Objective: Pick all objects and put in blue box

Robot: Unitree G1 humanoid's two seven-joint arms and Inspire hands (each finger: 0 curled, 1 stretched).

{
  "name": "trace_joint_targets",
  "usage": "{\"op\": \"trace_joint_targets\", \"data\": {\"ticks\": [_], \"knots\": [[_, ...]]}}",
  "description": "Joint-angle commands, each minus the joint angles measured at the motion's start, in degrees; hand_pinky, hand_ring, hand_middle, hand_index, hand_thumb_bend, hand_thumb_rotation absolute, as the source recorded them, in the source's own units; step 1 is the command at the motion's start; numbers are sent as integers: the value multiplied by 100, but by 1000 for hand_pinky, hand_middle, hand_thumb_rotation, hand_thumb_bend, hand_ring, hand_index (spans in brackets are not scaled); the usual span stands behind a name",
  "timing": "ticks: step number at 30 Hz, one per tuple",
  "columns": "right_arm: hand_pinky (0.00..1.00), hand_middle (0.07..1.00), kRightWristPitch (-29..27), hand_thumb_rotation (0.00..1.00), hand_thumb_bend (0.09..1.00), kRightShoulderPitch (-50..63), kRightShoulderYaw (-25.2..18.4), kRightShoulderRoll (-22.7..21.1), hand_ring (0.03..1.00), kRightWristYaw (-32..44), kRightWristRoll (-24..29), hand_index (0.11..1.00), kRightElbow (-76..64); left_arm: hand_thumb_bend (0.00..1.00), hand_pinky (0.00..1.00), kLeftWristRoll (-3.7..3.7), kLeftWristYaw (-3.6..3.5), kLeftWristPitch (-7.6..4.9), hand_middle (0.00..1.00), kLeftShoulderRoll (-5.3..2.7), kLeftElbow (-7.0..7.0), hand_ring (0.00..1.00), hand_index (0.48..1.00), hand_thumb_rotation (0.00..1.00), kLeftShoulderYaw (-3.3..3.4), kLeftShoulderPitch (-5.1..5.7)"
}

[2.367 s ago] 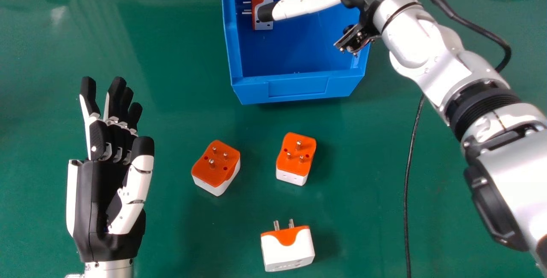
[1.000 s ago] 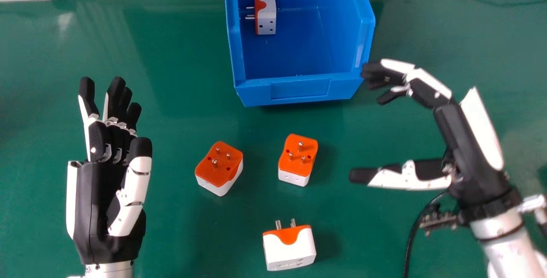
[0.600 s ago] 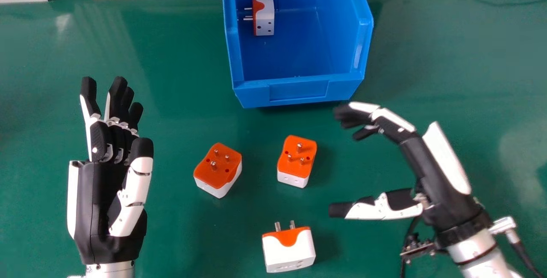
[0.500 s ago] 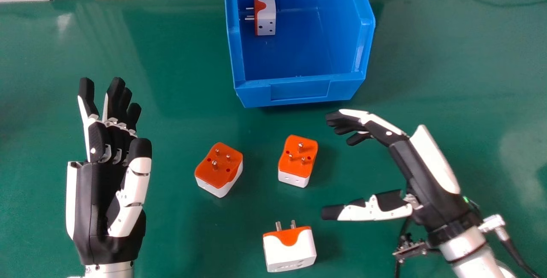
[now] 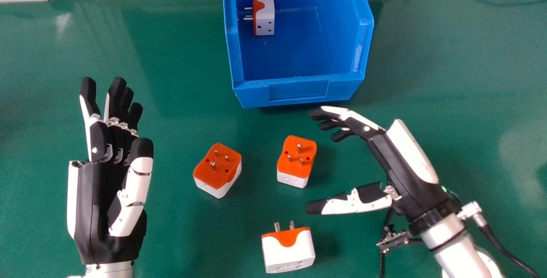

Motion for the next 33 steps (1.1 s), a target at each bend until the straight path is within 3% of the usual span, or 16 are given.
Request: {"op": "trace_joint_targets", "data": {"ticks": [1, 16, 20, 27, 33], "knots": [[709, 816, -51, 292, 922, -160, 47, -19, 795, 27, 106, 796, 14, 334, 1000, 26, -24, -55, 988, 13, -47, 1000, 953, 470, -24, 0], [791, 872, -111, 314, 959, -349, 188, -114, 857, -27, 20, 835, 63, 341, 1000, 52, 3, -50, 988, 2, -39, 1000, 953, 469, -28, -2], [795, 878, -89, 313, 960, -356, 221, -102, 862, -80, -15, 840, 66, 341, 1000, 13, -30, -26, 988, 8, -59, 1000, 953, 468, -32, 9], [786, 879, 59, 309, 960, -665, 357, -43, 862, -362, -166, 842, 547, 341, 1000, 15, -19, -1, 989, 16, -90, 1000, 954, 467, -36, -3], [769, 876, 340, 304, 956, -908, 449, 70, 853, -373, -127, 838, 1093, 338, 1000, -64, -88, 7, 989, 46, -83, 1000, 953, 465, -15, -8]]}}
